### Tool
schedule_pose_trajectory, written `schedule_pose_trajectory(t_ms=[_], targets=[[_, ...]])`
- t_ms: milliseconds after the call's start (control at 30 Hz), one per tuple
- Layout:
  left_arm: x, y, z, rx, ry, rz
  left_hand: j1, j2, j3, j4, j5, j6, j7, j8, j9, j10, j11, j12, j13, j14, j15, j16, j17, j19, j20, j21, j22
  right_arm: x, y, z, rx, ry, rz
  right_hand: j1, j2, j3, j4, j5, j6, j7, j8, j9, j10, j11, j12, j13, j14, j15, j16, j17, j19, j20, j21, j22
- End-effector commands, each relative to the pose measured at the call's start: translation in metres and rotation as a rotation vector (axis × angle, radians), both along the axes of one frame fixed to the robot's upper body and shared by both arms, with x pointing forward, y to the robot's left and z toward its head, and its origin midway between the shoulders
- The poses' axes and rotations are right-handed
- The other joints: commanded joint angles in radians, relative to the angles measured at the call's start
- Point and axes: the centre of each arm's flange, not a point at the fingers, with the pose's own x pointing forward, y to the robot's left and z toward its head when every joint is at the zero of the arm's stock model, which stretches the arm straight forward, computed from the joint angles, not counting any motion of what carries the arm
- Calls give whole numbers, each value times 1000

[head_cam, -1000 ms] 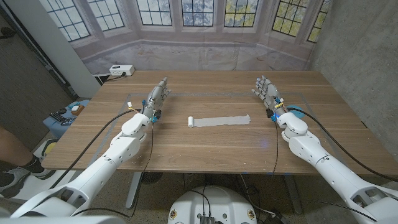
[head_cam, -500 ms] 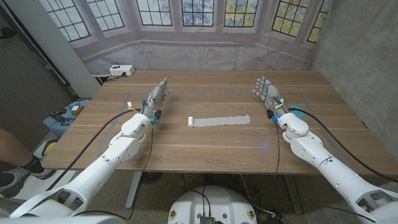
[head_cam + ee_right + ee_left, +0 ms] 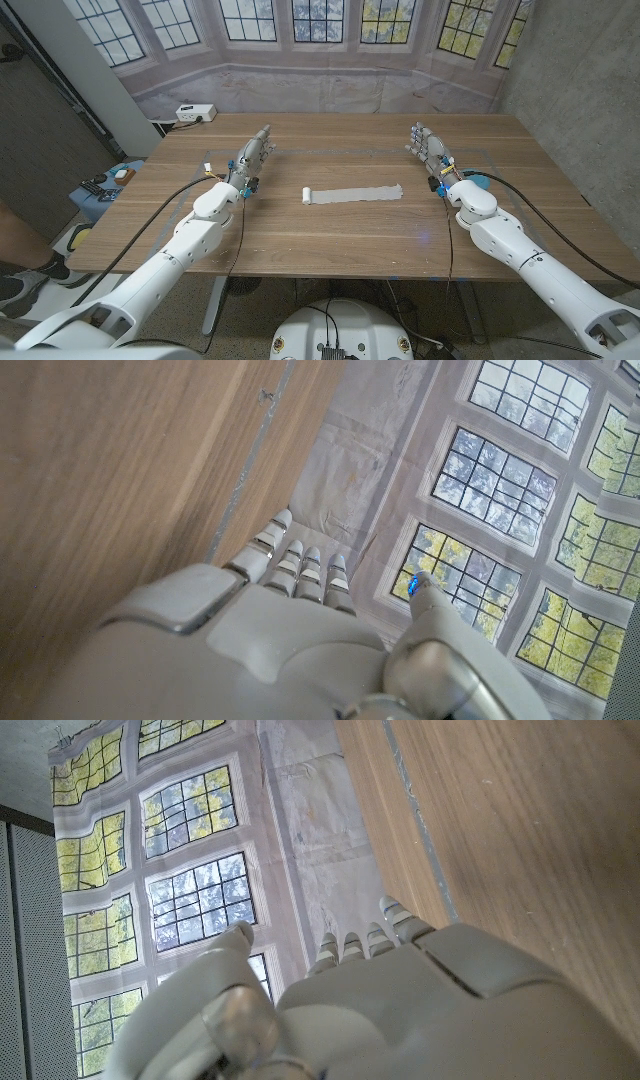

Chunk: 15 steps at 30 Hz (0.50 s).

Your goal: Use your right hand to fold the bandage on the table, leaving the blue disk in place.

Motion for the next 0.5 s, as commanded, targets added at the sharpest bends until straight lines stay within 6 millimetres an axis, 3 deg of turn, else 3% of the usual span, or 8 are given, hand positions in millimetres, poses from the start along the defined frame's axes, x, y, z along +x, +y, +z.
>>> schedule_pose_trajectory(t_ms=[33,500], targets=[[5,-1,3,17,-5,-15,15,-1,4,-8,1,-7,-7,2,3,-2,2,-2,5,-7,5,-5,3,1,2,-4,4,-15,6,5,-70,10,-62,14,-2,2,-12,0,16,-5,2,3,16,1,6,4,9,5,2,3,-5,-1,-1,3],[1,-7,4,23,-30,-18,24,-4,11,-24,2,-7,-11,0,3,-2,0,-4,5,-8,5,-6,2,0,3,-5,4,-38,15,14,-138,9,-92,33,-8,5,-32,-4,40,5,7,3,42,10,12,6,14,8,2,2,-21,-2,-3,3]])
